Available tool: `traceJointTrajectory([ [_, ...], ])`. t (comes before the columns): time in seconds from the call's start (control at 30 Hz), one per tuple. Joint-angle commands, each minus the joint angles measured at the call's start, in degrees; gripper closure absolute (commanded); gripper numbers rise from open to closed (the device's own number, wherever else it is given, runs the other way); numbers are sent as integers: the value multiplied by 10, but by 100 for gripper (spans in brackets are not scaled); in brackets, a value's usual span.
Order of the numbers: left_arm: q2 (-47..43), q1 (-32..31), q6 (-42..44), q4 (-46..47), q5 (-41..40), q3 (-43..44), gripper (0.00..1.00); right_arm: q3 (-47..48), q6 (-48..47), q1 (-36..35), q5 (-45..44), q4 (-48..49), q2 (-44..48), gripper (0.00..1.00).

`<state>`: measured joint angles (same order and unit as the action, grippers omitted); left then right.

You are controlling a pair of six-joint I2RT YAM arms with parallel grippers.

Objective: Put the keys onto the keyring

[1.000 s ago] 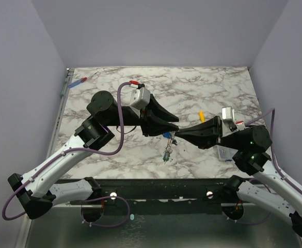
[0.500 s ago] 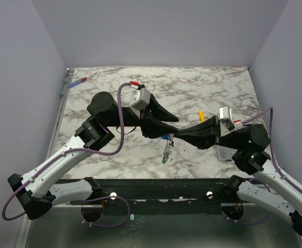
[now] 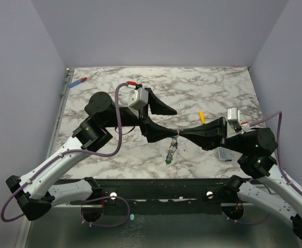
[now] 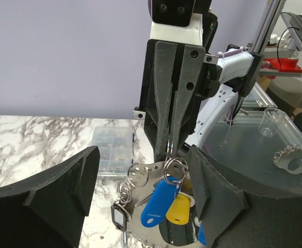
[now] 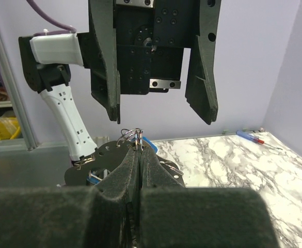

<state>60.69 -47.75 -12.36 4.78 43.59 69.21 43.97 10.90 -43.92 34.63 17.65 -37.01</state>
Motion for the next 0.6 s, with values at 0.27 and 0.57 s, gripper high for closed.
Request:
traceJointTrajectory([
  [0.27, 31, -3, 38, 46, -2, 12, 30, -3, -4, -2, -66, -30, 37, 99],
  [0.57, 22, -4, 43, 99, 10, -20, 40, 22, -10, -1, -69, -43, 26, 99],
])
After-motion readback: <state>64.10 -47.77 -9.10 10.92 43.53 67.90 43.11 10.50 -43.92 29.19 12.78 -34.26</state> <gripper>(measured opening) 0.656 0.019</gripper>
